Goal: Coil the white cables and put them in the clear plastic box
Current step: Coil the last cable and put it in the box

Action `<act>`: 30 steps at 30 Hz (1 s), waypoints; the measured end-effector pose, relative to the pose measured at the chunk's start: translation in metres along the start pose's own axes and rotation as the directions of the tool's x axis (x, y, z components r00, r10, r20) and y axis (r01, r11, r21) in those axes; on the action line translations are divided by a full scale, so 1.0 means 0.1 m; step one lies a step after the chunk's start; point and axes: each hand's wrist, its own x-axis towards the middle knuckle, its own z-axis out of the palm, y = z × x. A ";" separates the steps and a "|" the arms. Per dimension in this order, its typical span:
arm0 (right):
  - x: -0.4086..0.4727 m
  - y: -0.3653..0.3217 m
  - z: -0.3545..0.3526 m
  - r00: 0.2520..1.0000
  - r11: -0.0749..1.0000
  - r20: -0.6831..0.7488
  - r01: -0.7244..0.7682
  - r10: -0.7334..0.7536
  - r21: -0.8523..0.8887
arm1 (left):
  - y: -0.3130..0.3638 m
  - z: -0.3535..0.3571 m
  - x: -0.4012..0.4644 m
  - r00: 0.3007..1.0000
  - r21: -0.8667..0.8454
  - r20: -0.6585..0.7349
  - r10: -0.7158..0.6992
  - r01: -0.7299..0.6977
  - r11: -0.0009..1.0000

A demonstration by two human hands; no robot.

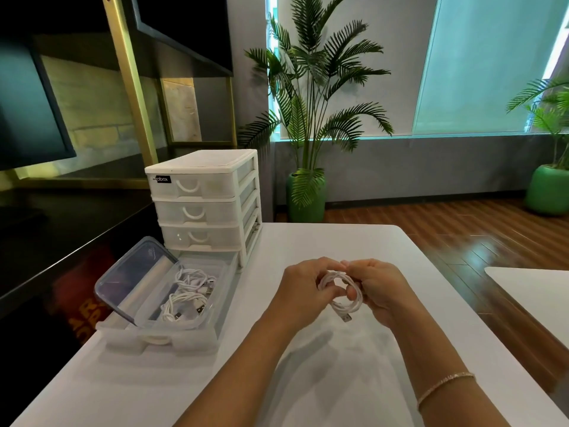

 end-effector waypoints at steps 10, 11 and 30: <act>-0.05 -0.06 -0.02 0.985 0.997 0.175 -0.014 -0.001 0.082 | -0.08 -0.06 0.02 0.987 0.064 -0.133 -0.086 0.095 0.993; -0.05 -0.06 -0.01 0.986 0.999 0.164 0.013 -0.021 0.050 | -0.08 -0.06 0.02 0.982 0.027 -0.134 -0.135 0.140 0.990; -0.03 -0.01 0.06 0.881 0.726 0.135 0.452 -0.452 -0.518 | -0.07 -0.19 0.06 0.788 -0.845 0.321 -0.526 0.489 0.216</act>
